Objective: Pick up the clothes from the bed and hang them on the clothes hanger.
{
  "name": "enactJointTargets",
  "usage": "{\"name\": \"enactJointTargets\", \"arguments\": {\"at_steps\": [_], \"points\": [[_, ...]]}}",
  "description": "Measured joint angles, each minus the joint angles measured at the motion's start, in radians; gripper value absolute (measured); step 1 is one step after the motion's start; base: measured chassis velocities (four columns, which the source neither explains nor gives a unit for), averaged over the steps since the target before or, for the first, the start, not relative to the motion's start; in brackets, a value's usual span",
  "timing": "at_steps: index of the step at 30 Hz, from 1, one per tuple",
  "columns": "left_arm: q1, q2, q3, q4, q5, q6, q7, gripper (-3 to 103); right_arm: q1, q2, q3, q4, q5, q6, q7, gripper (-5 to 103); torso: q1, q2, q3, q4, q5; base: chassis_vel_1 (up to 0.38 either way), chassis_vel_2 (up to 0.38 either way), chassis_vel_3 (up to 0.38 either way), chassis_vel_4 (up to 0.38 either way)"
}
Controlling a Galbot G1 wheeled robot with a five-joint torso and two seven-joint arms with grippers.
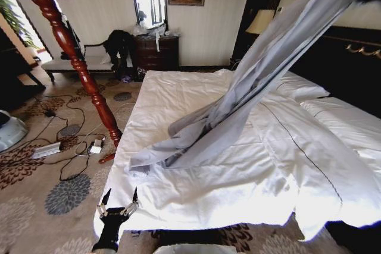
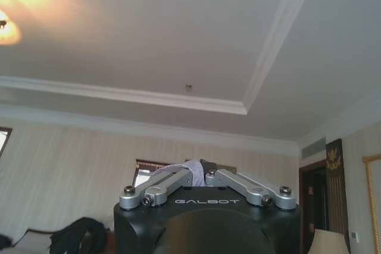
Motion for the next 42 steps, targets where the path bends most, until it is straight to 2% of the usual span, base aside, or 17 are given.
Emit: {"name": "enactJointTargets", "arguments": {"at_steps": [1, 5, 6, 7, 8, 12, 17, 19, 21, 24, 32, 35, 37, 38, 41, 42], "points": [[-0.008, -0.001, 0.015, 0.004, 0.004, 0.005, -0.001, 100, 0.096, -0.076, 0.004, -0.058, 0.076, 0.001, -0.012, 0, 0.000, 0.000, 0.000, 0.0000, -0.0001, 0.000, 0.000, 0.000, 0.000], [-0.011, 0.001, 0.017, 0.009, 0.004, 0.005, -0.002, 100, 0.132, -0.136, 0.032, -0.100, 0.116, 0.000, -0.018, 0, 0.000, 0.000, 0.000, -0.0001, 0.0001, 0.000, 0.000, 0.000, 0.000], [-0.011, 0.003, 0.016, 0.010, 0.003, 0.005, -0.002, 100, 0.122, -0.166, 0.074, -0.115, 0.134, -0.003, -0.016, 0, 0.000, 0.000, 0.000, 0.0000, 0.0005, 0.000, 0.000, 0.000, 0.000], [-0.011, 0.007, 0.012, 0.010, -0.001, 0.005, -0.002, 100, 0.093, -0.204, 0.136, -0.135, 0.167, -0.009, -0.007, 0, 0.000, 0.000, 0.000, -0.0005, -0.0007, 0.000, 0.000, 0.000, 0.000], [-0.011, 0.007, 0.012, 0.010, -0.001, 0.005, -0.002, 100, 0.093, -0.204, 0.136, -0.135, 0.167, -0.009, -0.007, 0, 0.000, 0.000, 0.000, -0.0005, -0.0007, 0.000, 0.000, 0.000, 0.000], [-0.014, 0.015, -0.002, 0.013, -0.018, 0.005, -0.002, 100, 0.052, -0.263, 0.235, -0.122, 0.277, -0.015, 0.026, 0, 0.000, 0.000, 0.000, 0.0001, -0.0004, 0.000, 0.000, 0.000, 0.000], [-0.019, 0.014, 0.006, 0.033, -0.019, 0.002, -0.002, 100, 0.035, -0.268, 0.267, -0.034, 0.357, -0.014, 0.070, 0, 0.000, 0.000, 0.000, 0.0000, -0.0003, 0.000, 0.000, 0.000, 0.000], [-0.023, 0.011, 0.010, 0.040, -0.019, 0.001, -0.002, 100, 0.028, -0.267, 0.262, -0.010, 0.356, -0.013, 0.071, 0, 0.000, 0.000, 0.000, 0.0000, -0.0004, 0.000, 0.000, 0.000, 0.000], [-0.031, 0.009, 0.019, 0.054, -0.019, 0.001, -0.002, 100, 0.005, -0.262, 0.235, 0.025, 0.276, -0.008, 0.044, 0, 0.000, 0.000, 0.000, 0.0000, -0.0001, 0.000, 0.000, 0.000, 0.000], [-0.038, 0.008, 0.022, 0.060, -0.019, 0.001, -0.002, 100, -0.022, -0.262, 0.216, 0.060, 0.220, -0.004, 0.021, 0, 0.000, 0.000, 0.000, 0.0004, 0.0001, 0.000, 0.000, 0.000, 0.000], [-0.051, 0.015, -0.001, 0.069, -0.052, 0.001, -0.001, 100, -0.181, -0.300, 0.238, 0.104, 0.161, 0.056, -0.002, 0, 0.000, 0.000, 0.000, -0.0002, -0.0003, 0.000, 0.000, 0.000, 0.000], [-0.058, 0.016, -0.007, 0.079, -0.060, 0.003, 0.000, 100, -0.395, -0.347, 0.335, 0.081, 0.095, 0.104, -0.006, 0, 0.000, 0.000, 0.000, -0.0001, -0.0002, 0.000, 0.000, 0.000, 0.000], [-0.059, 0.013, -0.010, 0.081, -0.064, 0.005, 0.000, 100, -0.579, -0.405, 0.466, 0.063, 0.059, 0.115, 0.008, 0, 0.000, 0.000, 0.000, 0.0002, -0.0001, 0.000, 0.000, 0.000, 0.000], [-0.059, 0.013, -0.010, 0.081, -0.064, 0.005, 0.000, 100, -0.579, -0.405, 0.466, 0.063, 0.059, 0.115, 0.008, 0, 0.000, 0.000, 0.000, 0.0002, -0.0001, 0.000, 0.000, 0.000, 0.000], [-0.056, 0.005, -0.023, 0.081, -0.075, 0.006, 0.000, 100, -0.812, -0.514, 0.639, 0.029, 0.034, 0.116, 0.043, 0, 0.000, 0.000, 0.000, 0.0008, -0.0007, 0.000, 0.000, 0.000, 0.000], [-0.056, 0.005, -0.023, 0.081, -0.075, 0.006, 0.000, 100, -0.812, -0.514, 0.639, 0.029, 0.034, 0.116, 0.043, 0, 0.000, 0.000, 0.000, 0.0008, -0.0007, 0.000, 0.000, 0.000, 0.000]]}}
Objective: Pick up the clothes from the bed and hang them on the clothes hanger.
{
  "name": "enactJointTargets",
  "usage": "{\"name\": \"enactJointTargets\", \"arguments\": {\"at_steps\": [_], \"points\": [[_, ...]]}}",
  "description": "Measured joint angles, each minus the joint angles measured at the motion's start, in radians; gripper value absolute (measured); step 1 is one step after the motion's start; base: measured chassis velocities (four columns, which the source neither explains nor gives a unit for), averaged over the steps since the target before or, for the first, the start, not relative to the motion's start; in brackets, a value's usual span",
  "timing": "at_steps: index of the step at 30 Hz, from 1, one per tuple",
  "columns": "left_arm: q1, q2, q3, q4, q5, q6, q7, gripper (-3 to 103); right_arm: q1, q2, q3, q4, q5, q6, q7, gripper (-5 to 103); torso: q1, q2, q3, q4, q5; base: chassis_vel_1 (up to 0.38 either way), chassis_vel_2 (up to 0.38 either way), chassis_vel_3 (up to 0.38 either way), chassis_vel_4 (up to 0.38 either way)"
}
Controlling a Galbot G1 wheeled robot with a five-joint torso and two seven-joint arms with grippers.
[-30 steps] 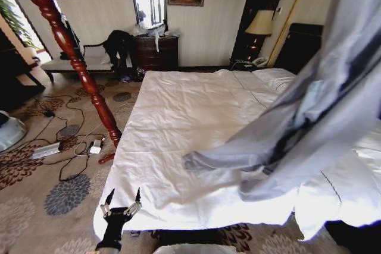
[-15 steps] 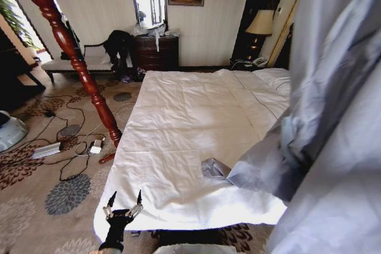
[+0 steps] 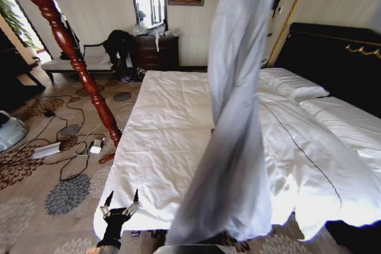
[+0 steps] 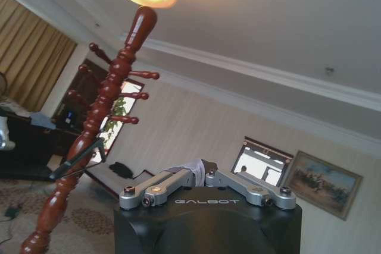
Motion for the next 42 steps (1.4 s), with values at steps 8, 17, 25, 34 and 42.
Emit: {"name": "enactJointTargets", "arguments": {"at_steps": [8, 17, 25, 34, 42], "points": [[0.007, -0.009, -0.040, 0.001, -0.031, 0.000, 0.003, 100, -0.227, -0.191, 0.203, -0.201, -0.055, -0.002, 0.010, 0, 0.000, 0.000, 0.000, -0.0008, 0.0003, 0.000, 0.000, 0.000, 0.000], [0.007, -0.016, -0.051, 0.006, -0.043, 0.000, 0.003, 100, -0.290, -0.393, 0.362, -0.322, -0.035, -0.003, 0.027, 0, 0.000, 0.000, 0.000, -0.0001, -0.0006, 0.000, 0.000, 0.000, 0.000], [0.010, -0.022, -0.058, 0.017, -0.050, 0.001, 0.004, 100, -0.334, -0.375, 0.367, -0.353, -0.055, -0.003, 0.004, 0, 0.000, 0.000, 0.000, -0.0002, -0.0001, 0.000, 0.000, 0.000, 0.000], [-0.007, -0.025, -0.028, 0.044, -0.030, 0.014, 0.002, 100, -0.567, 0.011, 0.089, -0.165, -0.436, 0.012, -0.118, 0, 0.000, 0.000, 0.000, -0.0012, 0.0020, 0.000, 0.000, 0.000, 0.000], [-0.018, -0.038, -0.005, 0.046, 0.002, 0.030, -0.005, 100, -0.740, 0.163, -0.028, -0.159, -0.758, 0.059, -0.225, 0, 0.000, 0.000, 0.000, -0.0009, 0.0009, 0.000, 0.000, 0.000, 0.000]]}}
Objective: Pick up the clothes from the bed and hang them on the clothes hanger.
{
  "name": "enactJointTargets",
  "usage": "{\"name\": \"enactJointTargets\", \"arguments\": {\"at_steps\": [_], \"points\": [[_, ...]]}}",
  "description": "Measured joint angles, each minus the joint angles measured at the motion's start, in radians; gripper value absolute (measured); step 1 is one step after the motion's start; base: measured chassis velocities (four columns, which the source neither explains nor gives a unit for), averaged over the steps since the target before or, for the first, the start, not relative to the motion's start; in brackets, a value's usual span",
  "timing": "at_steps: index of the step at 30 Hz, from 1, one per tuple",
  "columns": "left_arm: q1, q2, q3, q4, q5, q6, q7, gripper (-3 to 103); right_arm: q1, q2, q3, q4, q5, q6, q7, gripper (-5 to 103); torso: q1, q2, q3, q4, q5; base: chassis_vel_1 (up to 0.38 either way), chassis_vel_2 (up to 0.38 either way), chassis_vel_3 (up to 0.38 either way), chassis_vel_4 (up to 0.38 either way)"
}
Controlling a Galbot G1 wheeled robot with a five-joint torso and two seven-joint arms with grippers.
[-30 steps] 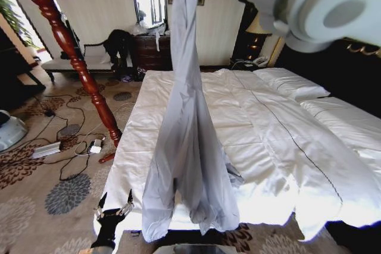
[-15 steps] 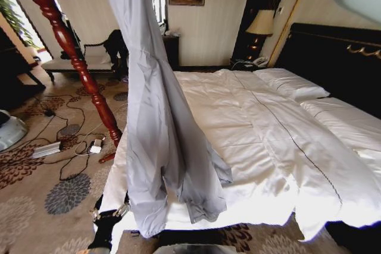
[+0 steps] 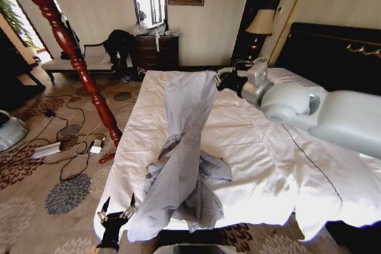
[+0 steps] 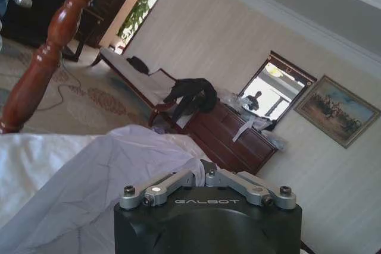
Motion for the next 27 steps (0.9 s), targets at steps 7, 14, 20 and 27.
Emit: {"name": "enactJointTargets", "arguments": {"at_steps": [7, 14, 20, 27], "points": [[0.002, 0.007, -0.011, -0.004, 0.003, 0.003, -0.001, 100, -0.062, 0.041, -0.036, -0.021, -0.085, 0.015, -0.026, 0, 0.000, 0.000, 0.000, 0.0005, -0.0005, 0.000, 0.000, 0.000, 0.000], [0.005, 0.010, -0.014, -0.009, 0.001, 0.002, -0.001, 100, -0.050, 0.101, -0.130, -0.036, -0.154, -0.011, -0.068, 16, 0.000, 0.000, 0.000, 0.0004, -0.0004, 0.000, 0.000, 0.000, 0.000], [0.018, 0.009, -0.013, -0.016, 0.002, -0.007, -0.001, 100, -0.097, 0.159, -0.187, -0.056, -0.293, -0.004, -0.111, 38, 0.000, 0.000, 0.000, 0.0001, -0.0003, 0.000, 0.000, 0.000, 0.000], [0.031, 0.011, -0.027, -0.021, -0.008, -0.018, -0.001, 100, -0.146, 0.214, -0.195, 0.006, -0.317, 0.000, -0.121, 65, 0.000, 0.000, 0.000, 0.0003, 0.0000, 0.000, 0.000, 0.000, 0.000]]}}
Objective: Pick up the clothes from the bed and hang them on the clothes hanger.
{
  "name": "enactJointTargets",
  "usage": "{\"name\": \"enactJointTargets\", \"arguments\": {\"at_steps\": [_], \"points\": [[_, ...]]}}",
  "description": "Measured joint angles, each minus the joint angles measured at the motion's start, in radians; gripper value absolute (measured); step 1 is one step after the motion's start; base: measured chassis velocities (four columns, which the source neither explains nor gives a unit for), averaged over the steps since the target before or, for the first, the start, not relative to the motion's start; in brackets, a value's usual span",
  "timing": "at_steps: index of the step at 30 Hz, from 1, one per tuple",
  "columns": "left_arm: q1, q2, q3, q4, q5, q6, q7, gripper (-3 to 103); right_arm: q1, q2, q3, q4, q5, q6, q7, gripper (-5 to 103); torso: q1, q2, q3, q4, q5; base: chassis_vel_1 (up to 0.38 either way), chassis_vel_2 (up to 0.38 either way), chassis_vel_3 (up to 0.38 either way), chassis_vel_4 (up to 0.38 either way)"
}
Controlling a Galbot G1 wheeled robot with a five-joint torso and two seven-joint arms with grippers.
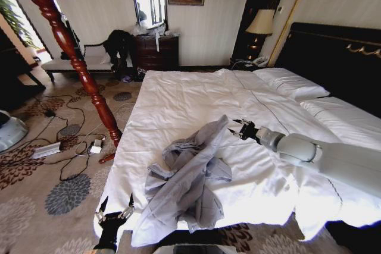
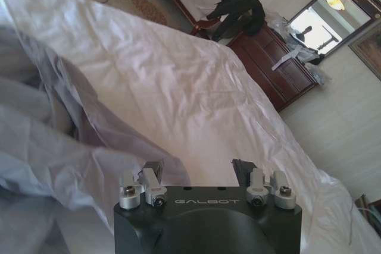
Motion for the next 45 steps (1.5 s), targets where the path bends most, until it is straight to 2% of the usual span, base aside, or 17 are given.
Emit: {"name": "enactJointTargets", "arguments": {"at_steps": [1, 5, 8, 13, 14, 15, 16, 19, 21, 27, 32, 33, 36, 37, 38, 43, 45], "points": [[0.000, 0.000, 0.000, 0.000, 0.000, 0.000, 0.000, 100, 0.000, 0.000, 0.000, 0.000, 0.000, 0.000, 0.000, 65, 0.000, 0.000, 0.000, 0.0000, 0.0000, 0.000, 0.000, 0.000, 0.000], [0.002, 0.002, -0.008, 0.008, -0.005, -0.006, 0.001, 100, 0.087, 0.066, -0.012, 0.179, 0.229, -0.059, 0.048, 82, 0.000, 0.000, 0.000, 0.0000, -0.0009, 0.000, 0.000, 0.000, 0.000], [0.002, 0.000, -0.003, 0.011, -0.005, -0.007, 0.001, 100, 0.100, 0.103, -0.025, 0.235, 0.272, -0.082, 0.052, 92, 0.000, 0.000, 0.000, -0.0003, -0.0007, 0.000, 0.000, 0.000, 0.000], [-0.007, 0.006, 0.019, -0.006, 0.002, 0.007, 0.001, 100, 0.094, 0.187, -0.089, 0.247, 0.208, -0.082, 0.044, 100, 0.000, 0.000, 0.000, 0.0014, -0.0009, 0.000, 0.000, 0.000, 0.000], [-0.012, 0.016, 0.021, -0.012, 0.002, 0.013, 0.001, 100, 0.116, 0.222, -0.140, 0.245, 0.196, -0.079, 0.044, 100, 0.000, 0.000, 0.000, 0.0011, -0.0007, 0.000, 0.000, 0.000, 0.000], [-0.023, 0.039, 0.023, -0.025, -0.001, 0.029, 0.000, 100, 0.168, 0.284, -0.206, 0.244, 0.177, -0.076, 0.043, 100, 0.000, 0.000, 0.000, -0.0015, 0.0008, 0.000, 0.000, 0.000, 0.000], [-0.023, 0.039, 0.023, -0.025, -0.001, 0.029, 0.000, 100, 0.168, 0.284, -0.206, 0.244, 0.177, -0.076, 0.043, 100, 0.000, 0.000, 0.000, -0.0015, 0.0008, 0.000, 0.000, 0.000, 0.000], [-0.075, 0.114, 0.030, -0.053, -0.047, 0.092, -0.013, 100, 0.256, 0.390, -0.275, 0.255, 0.144, -0.066, 0.047, 100, 0.000, 0.000, 0.000, -0.0003, -0.0004, 0.000, 0.000, 0.000, 0.000], [-0.141, 0.194, 0.041, -0.074, -0.103, 0.176, -0.031, 100, 0.352, 0.499, -0.354, 0.273, 0.140, -0.068, 0.066, 100, 0.000, 0.000, 0.000, 0.0003, -0.0010, 0.000, 0.000, 0.000, 0.000], [-0.277, 0.334, 0.069, -0.090, -0.248, 0.305, -0.083, 100, 0.454, 0.641, -0.449, 0.293, 0.137, -0.086, 0.097, 100, 0.000, 0.000, 0.000, -0.0004, -0.0004, 0.000, 0.000, 0.000, 0.000], [-0.493, 0.552, 0.126, -0.065, -0.484, 0.379, -0.124, 100, 0.482, 0.730, -0.474, 0.305, 0.122, -0.099, 0.101, 100, 0.000, 0.000, 0.000, 0.0001, -0.0004, 0.000, 0.000, 0.000, 0.000], [-0.493, 0.552, 0.126, -0.065, -0.484, 0.379, -0.124, 100, 0.482, 0.730, -0.474, 0.305, 0.122, -0.099, 0.101, 100, 0.000, 0.000, 0.000, 0.0001, -0.0004, 0.000, 0.000, 0.000, 0.000], [-0.638, 0.662, 0.206, -0.026, -0.583, 0.396, -0.132, 100, 0.489, 0.741, -0.481, 0.300, 0.118, -0.105, 0.101, 100, 0.000, 0.000, 0.000, -0.0003, -0.0004, 0.000, 0.000, 0.000, 0.000], [-0.757, 0.698, 0.291, 0.009, -0.629, 0.411, -0.146, 100, 0.498, 0.744, -0.490, 0.295, 0.115, -0.111, 0.104, 100, 0.000, 0.000, 0.000, 0.0004, -0.0009, 0.000, 0.000, 0.000, 0.000], [-0.757, 0.698, 0.291, 0.009, -0.629, 0.411, -0.146, 100, 0.498, 0.744, -0.490, 0.295, 0.115, -0.111, 0.104, 100, 0.000, 0.000, 0.000, 0.0004, -0.0009, 0.000, 0.000, 0.000, 0.000], [-1.196, 0.716, 0.629, 0.168, -0.661, 0.434, -0.139, 99, 0.534, 0.778, -0.527, 0.294, 0.106, -0.129, 0.116, 100, 0.000, 0.000, 0.000, -0.0004, -0.0007, 0.000, 0.000, 0.000, 0.000], [-1.283, 0.704, 0.694, 0.208, -0.661, 0.433, -0.134, 99, 0.538, 0.792, -0.532, 0.294, 0.096, -0.129, 0.116, 100, 0.000, 0.000, 0.000, 0.0001, -0.0005, 0.000, 0.000, 0.000, 0.000]]}}
